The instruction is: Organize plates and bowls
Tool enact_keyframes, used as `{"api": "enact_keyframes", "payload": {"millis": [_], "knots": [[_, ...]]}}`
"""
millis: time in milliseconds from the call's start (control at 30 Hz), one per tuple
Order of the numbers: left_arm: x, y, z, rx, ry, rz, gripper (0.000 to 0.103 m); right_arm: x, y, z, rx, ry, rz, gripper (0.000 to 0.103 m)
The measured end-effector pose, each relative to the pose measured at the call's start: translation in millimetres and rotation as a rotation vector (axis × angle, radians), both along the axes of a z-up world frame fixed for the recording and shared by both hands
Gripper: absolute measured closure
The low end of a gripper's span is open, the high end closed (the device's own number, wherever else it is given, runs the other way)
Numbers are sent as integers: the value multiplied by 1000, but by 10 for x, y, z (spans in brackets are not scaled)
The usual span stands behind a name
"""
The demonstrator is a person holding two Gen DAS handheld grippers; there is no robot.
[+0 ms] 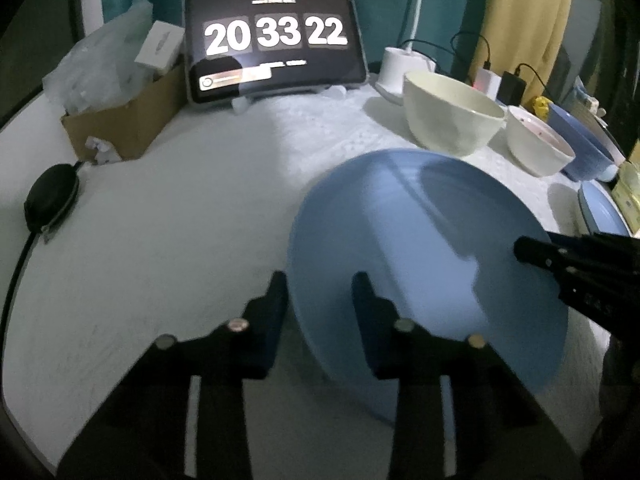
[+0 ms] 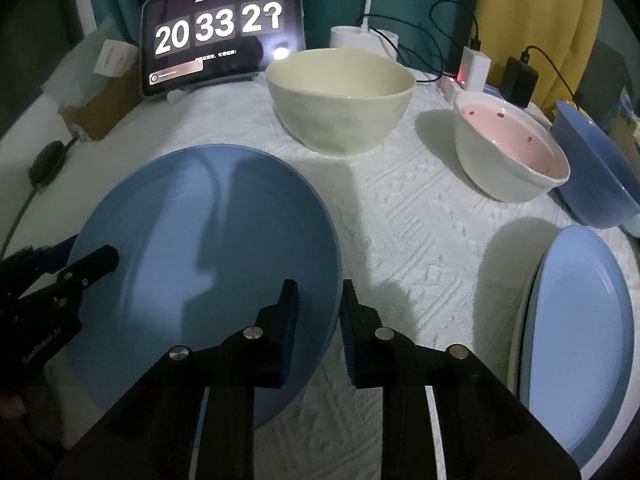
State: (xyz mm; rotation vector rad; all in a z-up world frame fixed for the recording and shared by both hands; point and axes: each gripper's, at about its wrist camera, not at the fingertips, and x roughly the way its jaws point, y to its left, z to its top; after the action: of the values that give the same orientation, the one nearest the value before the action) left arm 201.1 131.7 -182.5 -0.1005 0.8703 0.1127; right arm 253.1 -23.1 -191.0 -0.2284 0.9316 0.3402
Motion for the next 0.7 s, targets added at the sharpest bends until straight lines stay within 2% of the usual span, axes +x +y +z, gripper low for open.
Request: {"api": "enact_keyframes", "payload": {"millis": [700], "knots": [[-79,-249,235,4,-46,-34,71,-141,-212,273,14,-60,-31,83]]}}
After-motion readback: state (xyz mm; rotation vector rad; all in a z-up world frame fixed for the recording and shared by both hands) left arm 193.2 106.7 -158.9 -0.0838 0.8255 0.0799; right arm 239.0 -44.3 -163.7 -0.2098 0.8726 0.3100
